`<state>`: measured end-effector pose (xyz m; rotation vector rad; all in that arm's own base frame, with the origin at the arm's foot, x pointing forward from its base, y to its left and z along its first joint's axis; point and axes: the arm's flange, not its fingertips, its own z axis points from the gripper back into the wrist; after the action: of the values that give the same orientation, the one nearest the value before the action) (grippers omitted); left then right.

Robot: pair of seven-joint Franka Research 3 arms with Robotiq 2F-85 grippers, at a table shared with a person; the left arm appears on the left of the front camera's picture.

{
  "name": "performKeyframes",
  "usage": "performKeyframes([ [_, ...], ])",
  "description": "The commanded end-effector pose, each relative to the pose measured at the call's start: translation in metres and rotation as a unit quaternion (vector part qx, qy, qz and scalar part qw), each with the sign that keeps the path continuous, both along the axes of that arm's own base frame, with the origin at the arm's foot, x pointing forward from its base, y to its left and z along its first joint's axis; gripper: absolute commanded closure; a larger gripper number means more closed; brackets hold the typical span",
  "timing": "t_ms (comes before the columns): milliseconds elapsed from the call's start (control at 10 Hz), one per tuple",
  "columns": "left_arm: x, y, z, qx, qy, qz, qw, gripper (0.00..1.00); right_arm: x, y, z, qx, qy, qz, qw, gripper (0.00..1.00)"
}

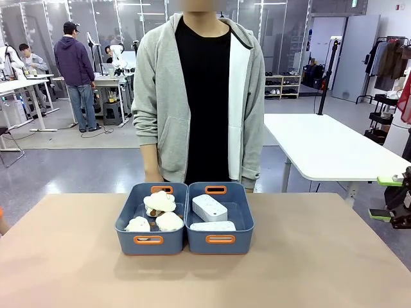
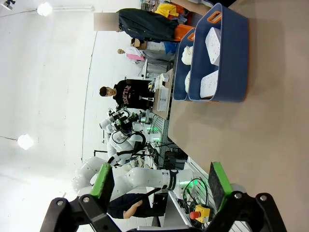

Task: Sort the digital clocks into the basket.
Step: Pick up the Digital clock from the table and place it into the empty Plastic storage basket.

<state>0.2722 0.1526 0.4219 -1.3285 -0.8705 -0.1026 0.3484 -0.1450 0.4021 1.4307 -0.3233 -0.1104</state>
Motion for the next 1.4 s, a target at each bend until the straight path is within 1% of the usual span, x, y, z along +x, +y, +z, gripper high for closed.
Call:
performKeyframes([
  [0, -0.0006, -0.0006, 0.003, -0.004, -0.009, -0.002, 1.0, 0.0, -0.0033, 0.0, 0.0009, -0.001, -0.001, 0.004, 1.0, 0.0],
  [1300, -0.0006, -0.0006, 0.003, -0.004, -0.009, -0.002, 1.0, 0.0, -0.0033, 0.0, 0.0009, -0.001, -0.001, 0.004, 1.0, 0.0],
])
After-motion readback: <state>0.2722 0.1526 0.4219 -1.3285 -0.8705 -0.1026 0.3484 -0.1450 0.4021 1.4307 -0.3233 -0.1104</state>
